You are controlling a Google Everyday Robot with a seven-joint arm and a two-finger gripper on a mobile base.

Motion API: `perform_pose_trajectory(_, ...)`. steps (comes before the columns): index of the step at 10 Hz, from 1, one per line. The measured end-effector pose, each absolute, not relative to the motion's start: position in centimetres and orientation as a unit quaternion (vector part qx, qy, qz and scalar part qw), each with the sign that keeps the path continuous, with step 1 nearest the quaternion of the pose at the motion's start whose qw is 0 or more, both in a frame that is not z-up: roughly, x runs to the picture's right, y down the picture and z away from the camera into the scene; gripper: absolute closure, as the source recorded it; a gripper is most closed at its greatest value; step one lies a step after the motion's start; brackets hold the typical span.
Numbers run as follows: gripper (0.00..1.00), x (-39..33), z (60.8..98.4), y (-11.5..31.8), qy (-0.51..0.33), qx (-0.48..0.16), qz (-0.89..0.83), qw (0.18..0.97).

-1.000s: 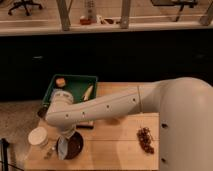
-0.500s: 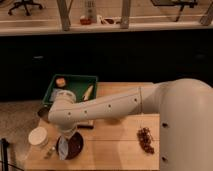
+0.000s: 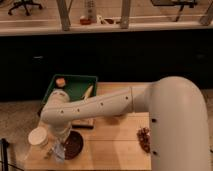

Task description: Wipe purple bowl with towel

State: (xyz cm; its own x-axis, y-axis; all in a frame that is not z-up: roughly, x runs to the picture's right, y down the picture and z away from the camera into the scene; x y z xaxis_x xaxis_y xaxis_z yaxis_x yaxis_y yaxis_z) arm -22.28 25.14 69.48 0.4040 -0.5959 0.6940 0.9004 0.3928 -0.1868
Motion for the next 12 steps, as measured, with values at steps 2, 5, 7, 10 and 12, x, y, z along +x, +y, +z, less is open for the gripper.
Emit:
perform_pose_trajectory(2,1.0,-22.6,68.1,26.2,-0.275,-0.286,-0.49,0.776)
perform_pose_trajectory(5,1.0,-19.8,66.5,26.4,-0.268,-0.291,-0.486,0.779)
perform_pose_trajectory(7,1.0,-18.4,65.9,25.9,-0.264,-0.292,-0.485,0.781)
perform_pose_trajectory(10,1.0,-16.1,66.3,24.1,-0.264,-0.292,-0.506,0.767)
perform_pose_trajectory(12,1.0,-15.8,67.4,22.7,-0.268,-0.292,-0.532,0.749)
